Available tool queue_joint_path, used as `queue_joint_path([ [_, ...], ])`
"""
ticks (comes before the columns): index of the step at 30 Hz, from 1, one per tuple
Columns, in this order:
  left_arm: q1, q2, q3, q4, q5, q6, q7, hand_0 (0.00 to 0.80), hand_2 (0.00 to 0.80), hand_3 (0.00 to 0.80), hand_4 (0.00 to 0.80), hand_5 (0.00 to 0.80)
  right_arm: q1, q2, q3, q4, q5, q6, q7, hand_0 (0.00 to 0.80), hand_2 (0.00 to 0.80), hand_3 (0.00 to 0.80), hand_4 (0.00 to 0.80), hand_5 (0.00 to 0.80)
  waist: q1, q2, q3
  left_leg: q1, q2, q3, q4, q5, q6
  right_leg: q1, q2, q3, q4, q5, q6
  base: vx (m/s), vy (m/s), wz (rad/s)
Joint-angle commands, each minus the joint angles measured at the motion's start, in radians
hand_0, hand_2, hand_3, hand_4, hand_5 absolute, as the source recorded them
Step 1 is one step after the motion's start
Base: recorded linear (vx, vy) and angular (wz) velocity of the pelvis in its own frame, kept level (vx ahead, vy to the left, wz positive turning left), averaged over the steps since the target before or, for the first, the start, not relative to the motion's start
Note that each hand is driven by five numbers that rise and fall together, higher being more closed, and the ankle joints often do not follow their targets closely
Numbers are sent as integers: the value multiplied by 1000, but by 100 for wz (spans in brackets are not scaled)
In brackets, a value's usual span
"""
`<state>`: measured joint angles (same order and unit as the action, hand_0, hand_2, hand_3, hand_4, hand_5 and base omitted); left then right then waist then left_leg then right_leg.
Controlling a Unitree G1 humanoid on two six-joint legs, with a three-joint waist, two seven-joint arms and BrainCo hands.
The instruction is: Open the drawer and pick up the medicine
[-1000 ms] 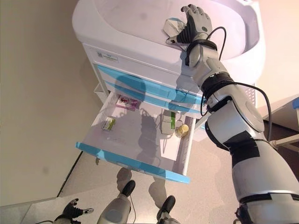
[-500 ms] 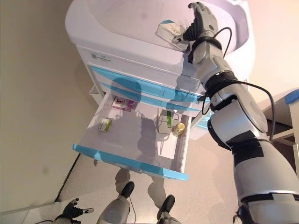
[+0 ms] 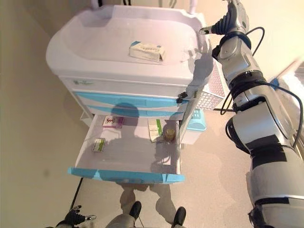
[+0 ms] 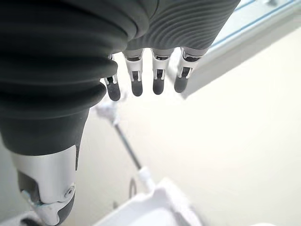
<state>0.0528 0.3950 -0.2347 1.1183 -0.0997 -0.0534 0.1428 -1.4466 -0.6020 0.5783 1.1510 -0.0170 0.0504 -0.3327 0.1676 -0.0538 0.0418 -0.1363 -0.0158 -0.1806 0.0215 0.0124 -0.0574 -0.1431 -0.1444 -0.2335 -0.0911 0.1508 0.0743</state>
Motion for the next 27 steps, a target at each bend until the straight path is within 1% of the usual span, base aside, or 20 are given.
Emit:
queue_joint_path([
  [1, -20, 17, -13, 47, 30, -3, -10, 0, 0, 0, 0, 0, -14, -41, -14, -21, 47, -52, -8, 0, 0, 0, 0, 0, -6, -21, -10, -15, -37, 7, -98, 75, 25, 64, -13, -27, 13, -31, 86, 15, 2, -18],
  [3, -17, 13, -11, 47, 32, -2, -10, 0, 0, 0, 0, 0, -4, -45, -23, -29, 53, -54, -8, 0, 0, 0, 0, 0, -11, -17, -15, -11, -36, 11, -98, 75, 25, 67, -12, -24, 12, -32, 86, 16, 0, -16],
  [6, -9, 2, -14, 40, 39, 0, -13, 0, 0, 0, 0, 0, 57, -73, -75, -45, 98, -68, -10, 0, 0, 0, 0, 0, -28, -7, -31, 8, -32, 27, -101, 68, 24, 80, -8, -13, 11, -35, 85, 17, -13, -16],
  [14, -9, -15, -32, 21, 77, 7, -14, 0, 0, 0, 0, 0, 228, -91, -174, -96, 152, -78, 12, 0, 0, 0, 0, 0, -67, 16, -48, 39, -21, 57, -103, 58, 23, 98, -4, 6, 9, -40, 82, 5, -7, -11],
  [19, -10, -33, -39, -14, 87, 6, -22, 0, 0, 0, 0, 0, 405, -88, -246, -178, 173, -94, 39, 0, 0, 0, 0, 0, -94, 35, -51, 53, -17, 77, -104, 54, 23, 103, -2, 23, 9, -41, 80, -4, -3, -10],
  [20, -10, -41, -43, -28, 92, 7, -24, 0, 0, 0, 0, 0, 484, -70, -278, -204, 177, -98, 44, 0, 0, 0, 0, 0, -104, 42, -52, 60, -16, 83, -104, 52, 24, 107, -2, 29, 10, -43, 79, 2, -5, -19],
  [21, -8, -39, -44, -28, 92, 7, -24, 0, 0, 0, 0, 0, 489, -70, -280, -207, 176, -97, 43, 0, 0, 0, 0, 0, -103, 41, -52, 61, -16, 83, -104, 52, 24, 108, -2, 30, 9, -43, 79, 3, -11, -18],
  [23, -15, -46, -44, -35, 101, 7, -27, 0, 0, 0, 0, 0, 574, -51, -313, -244, 185, -103, 54, 0, 0, 0, 0, 0, -114, 51, -51, 67, -14, 91, -103, 49, 25, 111, -2, 35, 11, -44, 79, -3, -7, -9],
  [24, -14, -45, -45, -36, 101, 8, -27, 0, 0, 0, 0, 0, 578, -51, -315, -247, 185, -102, 54, 0, 0, 0, 0, 0, -113, 50, -52, 68, -14, 91, -104, 48, 25, 111, -2, 36, 11, -44, 79, -2, -6, -10],
  [25, -17, -49, -41, -41, 115, 8, -34, 0, 0, 0, 0, 0, 681, -34, -352, -285, 193, -110, 68, 0, 0, 0, 0, 0, -126, 62, -52, 74, -14, 99, -103, 45, 25, 115, -3, 39, 11, -47, 80, 3, -3, -11],
  [26, -16, -48, -42, -42, 115, 8, -34, 0, 0, 0, 0, 0, 686, -34, -354, -288, 192, -109, 68, 0, 0, 0, 0, 0, -125, 61, -53, 75, -13, 99, -103, 45, 25, 116, -3, 39, 10, -47, 80, 0, 0, -14],
  [27, -15, -47, -43, -53, 122, 9, -38, 0, 0, 0, 0, 0, 744, -26, -380, -306, 194, -109, 73, 0, 0, 0, 0, 0, -130, 67, -53, 78, -13, 103, -103, 43, 26, 118, -4, 43, 11, -48, 79, 4, -2, -12],
])
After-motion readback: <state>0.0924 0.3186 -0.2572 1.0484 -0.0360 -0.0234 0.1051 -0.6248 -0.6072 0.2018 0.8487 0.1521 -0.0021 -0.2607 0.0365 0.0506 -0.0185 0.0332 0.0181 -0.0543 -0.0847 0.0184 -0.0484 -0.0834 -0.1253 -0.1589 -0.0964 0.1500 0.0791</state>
